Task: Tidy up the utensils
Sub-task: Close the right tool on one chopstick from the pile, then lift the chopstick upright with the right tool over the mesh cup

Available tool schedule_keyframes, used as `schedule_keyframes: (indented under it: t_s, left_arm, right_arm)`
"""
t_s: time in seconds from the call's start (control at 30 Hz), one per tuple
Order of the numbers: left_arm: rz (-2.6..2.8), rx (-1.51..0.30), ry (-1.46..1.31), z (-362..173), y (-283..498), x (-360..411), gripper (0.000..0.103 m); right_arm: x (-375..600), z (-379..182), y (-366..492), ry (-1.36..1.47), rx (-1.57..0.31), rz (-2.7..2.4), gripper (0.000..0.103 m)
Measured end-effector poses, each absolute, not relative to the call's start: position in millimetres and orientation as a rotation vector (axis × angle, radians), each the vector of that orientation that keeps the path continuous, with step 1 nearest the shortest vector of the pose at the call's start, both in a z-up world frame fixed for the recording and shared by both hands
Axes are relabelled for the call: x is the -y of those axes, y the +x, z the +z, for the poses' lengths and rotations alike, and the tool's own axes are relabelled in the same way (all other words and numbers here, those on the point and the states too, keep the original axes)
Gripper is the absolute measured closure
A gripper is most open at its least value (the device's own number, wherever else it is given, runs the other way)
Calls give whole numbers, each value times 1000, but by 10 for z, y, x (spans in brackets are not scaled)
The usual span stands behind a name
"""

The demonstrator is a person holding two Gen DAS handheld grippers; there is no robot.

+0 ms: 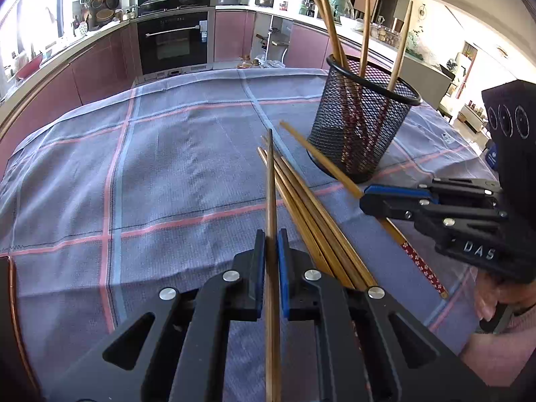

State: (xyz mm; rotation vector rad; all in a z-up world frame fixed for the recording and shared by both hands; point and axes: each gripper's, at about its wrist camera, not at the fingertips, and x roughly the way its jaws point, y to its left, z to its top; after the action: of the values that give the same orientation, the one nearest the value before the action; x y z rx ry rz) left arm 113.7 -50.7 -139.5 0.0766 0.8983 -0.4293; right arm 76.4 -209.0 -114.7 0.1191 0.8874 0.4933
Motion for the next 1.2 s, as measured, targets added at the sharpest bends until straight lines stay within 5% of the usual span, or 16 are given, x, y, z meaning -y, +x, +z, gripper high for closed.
schedule_keyframes:
  t_s: [0.8, 1.2]
  left_arm:
    - [-493, -943, 88, -1454, 1309, 601, 95]
    - [-601, -792, -14, -775, 1120, 410, 95]
  right_arm:
    - [1973, -1165, 807, 64, -913, 537, 97]
    - [2290, -564, 630, 119, -724, 548, 97]
